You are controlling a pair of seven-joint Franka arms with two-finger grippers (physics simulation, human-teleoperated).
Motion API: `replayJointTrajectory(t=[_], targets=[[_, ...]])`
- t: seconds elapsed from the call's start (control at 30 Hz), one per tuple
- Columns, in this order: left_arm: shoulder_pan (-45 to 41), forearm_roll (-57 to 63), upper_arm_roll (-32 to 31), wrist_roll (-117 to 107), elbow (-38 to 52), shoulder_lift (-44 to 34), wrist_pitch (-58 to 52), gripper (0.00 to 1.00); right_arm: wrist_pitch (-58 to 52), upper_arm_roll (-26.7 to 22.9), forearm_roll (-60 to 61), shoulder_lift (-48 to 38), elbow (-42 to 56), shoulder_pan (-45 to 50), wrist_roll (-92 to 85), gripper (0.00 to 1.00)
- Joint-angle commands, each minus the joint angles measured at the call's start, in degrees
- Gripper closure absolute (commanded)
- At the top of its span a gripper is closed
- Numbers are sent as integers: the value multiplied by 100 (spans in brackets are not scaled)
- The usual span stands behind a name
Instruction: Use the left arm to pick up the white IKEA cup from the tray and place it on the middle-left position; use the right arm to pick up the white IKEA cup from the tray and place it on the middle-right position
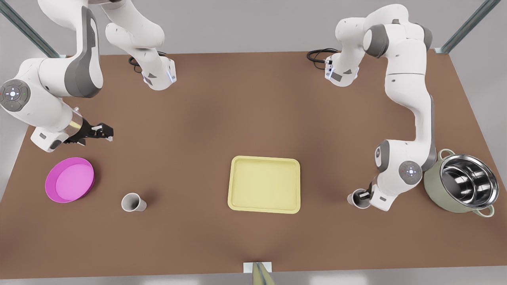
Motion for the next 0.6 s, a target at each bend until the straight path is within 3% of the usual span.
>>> replayJointTrajectory(t=[0.0, 0.2, 0.57], targets=[[175, -57, 13, 2599, -228, -78, 514, 87, 3, 0, 4, 5, 3, 21, -8, 0], [202, -31, 13, 2616, -264, 62, 1323, 87, -14, 9, 110, 31, 3, 12, -17, 0], [202, -92, 4, 2599, -220, 361, 1499, 86, -14, 9, 110, 40, -6, 21, -17, 0]])
